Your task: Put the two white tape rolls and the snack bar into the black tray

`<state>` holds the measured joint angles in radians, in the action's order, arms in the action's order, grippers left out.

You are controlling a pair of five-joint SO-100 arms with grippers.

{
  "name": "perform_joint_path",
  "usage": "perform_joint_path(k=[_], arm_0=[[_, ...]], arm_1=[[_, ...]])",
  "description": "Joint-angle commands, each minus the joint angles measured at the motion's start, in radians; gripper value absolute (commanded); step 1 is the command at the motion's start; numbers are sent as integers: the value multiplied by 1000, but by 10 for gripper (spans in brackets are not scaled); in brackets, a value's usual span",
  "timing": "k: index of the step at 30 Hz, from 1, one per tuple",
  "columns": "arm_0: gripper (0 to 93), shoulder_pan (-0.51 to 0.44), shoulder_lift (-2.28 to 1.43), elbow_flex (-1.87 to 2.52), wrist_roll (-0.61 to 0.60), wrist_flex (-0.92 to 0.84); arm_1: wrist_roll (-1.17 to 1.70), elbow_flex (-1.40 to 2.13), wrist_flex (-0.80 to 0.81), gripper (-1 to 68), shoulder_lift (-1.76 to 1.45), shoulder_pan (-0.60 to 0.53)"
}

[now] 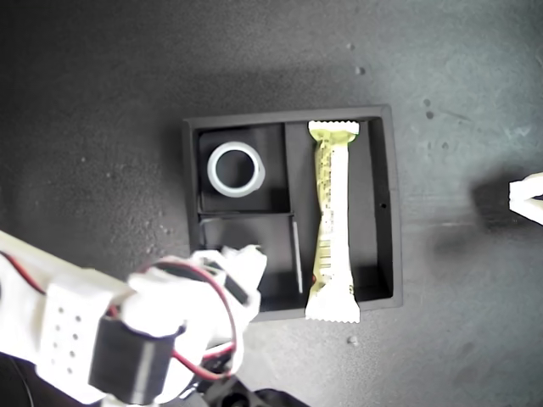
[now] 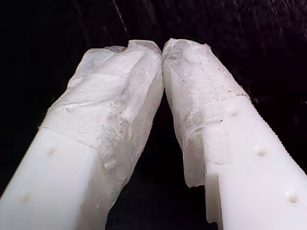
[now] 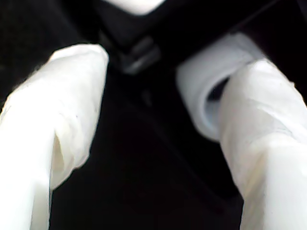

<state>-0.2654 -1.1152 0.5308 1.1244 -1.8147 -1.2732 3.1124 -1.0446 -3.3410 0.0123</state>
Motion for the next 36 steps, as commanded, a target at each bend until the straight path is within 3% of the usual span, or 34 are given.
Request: perform_joint_path(k=[1,5,8,11,13,15,18,28,36], arm_0=[[178,23,-202,69,-14,-18],[144,58,-443,262,-11,-18],[15,120,-650,436,-26,-18],[1,212,-874,667,-49,3],[1,276,-1039,873,-58,58],[1,331,-1212,1100,-67,144],[1,383,-1445,1420,-71,275],[0,365,-1853,2057,26,511],[0,311,-2260,2365,104,469]], arm_1=[[-17,12,-49,-3,-9,0],[-78,12,-152,0,-9,-2],[-156,12,-192,88,-9,-44],[-295,12,-264,144,-9,-107],[-353,12,-298,140,2,-140],[-331,12,-298,-2,3,-158],[-318,12,-298,-3,0,-178],[-253,12,-296,0,-8,-40],[-249,12,-296,0,-8,-43]])
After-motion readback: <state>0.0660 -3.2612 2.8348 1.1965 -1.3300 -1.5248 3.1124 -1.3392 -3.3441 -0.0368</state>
